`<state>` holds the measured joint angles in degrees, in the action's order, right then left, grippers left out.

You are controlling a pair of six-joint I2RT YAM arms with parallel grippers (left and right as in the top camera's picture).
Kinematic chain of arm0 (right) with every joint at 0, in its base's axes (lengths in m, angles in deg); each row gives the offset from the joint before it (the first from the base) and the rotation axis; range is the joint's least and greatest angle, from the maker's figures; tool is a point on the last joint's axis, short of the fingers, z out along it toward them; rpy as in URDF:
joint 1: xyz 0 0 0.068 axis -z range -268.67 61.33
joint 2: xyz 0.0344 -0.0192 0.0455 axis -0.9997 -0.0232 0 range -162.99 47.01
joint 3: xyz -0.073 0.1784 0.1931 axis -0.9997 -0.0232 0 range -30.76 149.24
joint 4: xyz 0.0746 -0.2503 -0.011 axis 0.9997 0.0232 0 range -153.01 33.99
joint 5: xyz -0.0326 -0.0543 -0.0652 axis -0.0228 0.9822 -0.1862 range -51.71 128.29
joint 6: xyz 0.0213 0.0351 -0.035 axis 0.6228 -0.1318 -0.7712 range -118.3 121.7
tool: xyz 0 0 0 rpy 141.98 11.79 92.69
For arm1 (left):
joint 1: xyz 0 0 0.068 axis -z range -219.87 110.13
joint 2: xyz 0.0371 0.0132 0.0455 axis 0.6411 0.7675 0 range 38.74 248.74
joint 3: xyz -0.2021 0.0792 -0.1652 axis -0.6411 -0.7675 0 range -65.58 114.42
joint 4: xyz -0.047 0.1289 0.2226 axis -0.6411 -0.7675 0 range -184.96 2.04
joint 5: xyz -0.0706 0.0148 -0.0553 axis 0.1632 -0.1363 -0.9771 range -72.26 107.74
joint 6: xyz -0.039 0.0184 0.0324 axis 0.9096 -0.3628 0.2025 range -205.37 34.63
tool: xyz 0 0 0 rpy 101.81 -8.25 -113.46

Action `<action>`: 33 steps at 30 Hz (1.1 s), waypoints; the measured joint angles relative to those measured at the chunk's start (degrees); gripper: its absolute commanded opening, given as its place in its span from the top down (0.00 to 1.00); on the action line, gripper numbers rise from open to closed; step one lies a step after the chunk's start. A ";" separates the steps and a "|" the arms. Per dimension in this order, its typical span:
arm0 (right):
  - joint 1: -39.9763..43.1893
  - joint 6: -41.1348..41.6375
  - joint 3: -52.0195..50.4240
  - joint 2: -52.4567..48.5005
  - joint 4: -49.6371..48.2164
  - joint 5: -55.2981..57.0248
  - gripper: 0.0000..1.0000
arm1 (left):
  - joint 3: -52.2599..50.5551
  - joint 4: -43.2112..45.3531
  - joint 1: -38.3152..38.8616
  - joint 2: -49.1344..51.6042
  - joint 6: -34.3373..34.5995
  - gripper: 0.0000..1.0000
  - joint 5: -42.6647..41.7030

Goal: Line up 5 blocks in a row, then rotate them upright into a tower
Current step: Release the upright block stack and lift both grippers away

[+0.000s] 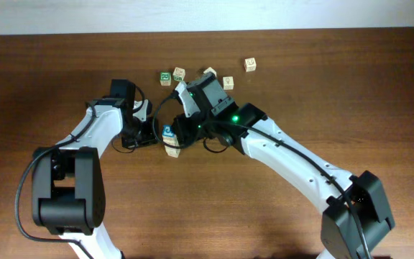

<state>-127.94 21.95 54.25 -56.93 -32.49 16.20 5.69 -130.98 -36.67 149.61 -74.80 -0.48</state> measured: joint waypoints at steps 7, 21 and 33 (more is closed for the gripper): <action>3.80 -8.13 29.70 -1.20 24.90 1.25 0.78 | 11.39 -11.37 -0.39 -5.70 -0.92 1.00 6.01; 12.24 -12.52 69.33 9.35 66.45 22.82 0.02 | 18.32 -35.26 -0.46 -49.35 -16.63 0.01 8.22; 12.24 -12.57 70.73 35.89 66.42 24.94 0.02 | 18.32 -44.41 -0.46 -57.24 -17.05 0.01 8.24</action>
<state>-115.70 9.39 124.98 -21.04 33.94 41.14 24.01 -175.40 -37.13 92.37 -91.85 7.76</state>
